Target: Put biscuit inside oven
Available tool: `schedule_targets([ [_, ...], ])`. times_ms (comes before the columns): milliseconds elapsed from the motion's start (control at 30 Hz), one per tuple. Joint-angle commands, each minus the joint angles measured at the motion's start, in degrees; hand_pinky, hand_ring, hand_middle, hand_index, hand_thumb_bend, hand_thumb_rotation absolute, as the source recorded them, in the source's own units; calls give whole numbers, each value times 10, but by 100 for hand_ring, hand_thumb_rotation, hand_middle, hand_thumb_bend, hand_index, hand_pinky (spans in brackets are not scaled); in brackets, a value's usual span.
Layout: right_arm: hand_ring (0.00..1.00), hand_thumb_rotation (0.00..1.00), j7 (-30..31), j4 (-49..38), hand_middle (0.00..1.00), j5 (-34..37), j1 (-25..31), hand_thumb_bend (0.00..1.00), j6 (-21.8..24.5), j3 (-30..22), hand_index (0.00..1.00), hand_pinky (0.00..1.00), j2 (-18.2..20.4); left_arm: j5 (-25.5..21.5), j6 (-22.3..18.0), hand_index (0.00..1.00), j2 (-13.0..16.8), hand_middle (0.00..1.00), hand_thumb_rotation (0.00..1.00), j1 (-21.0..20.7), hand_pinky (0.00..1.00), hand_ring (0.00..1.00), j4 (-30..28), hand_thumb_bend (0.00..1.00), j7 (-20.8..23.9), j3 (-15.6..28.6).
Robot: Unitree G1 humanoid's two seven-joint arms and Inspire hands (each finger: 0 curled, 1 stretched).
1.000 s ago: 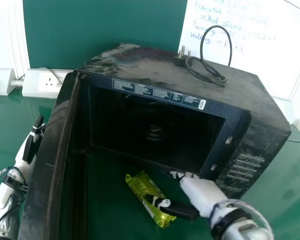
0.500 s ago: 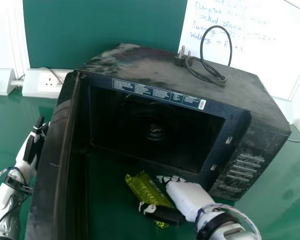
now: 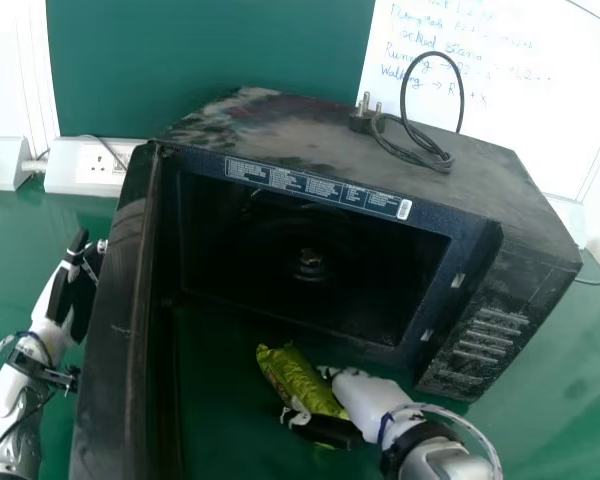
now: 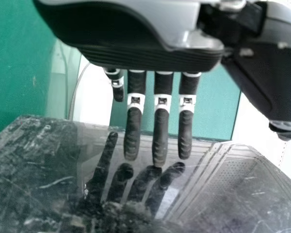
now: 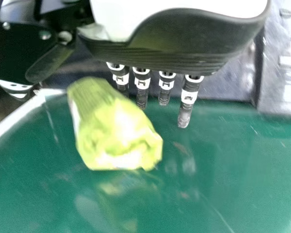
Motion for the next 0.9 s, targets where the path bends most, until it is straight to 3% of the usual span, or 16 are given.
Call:
schedule_targets([
  [0,100,57,13,10,100,-12,3,92,-10,-6,99,84,11,1,0,49,2,42,7,9,27,36,-9,51,-2,-3],
  [600,99,53,33,29,100,-63,8,89,-58,-57,98,82,61,-12,12,49,4,42,7,10,26,36,-11,51,-12,3],
  [867,97,50,5,32,99,-139,34,92,-92,-28,98,76,97,-7,15,49,6,41,7,19,27,36,-29,51,-4,4],
])
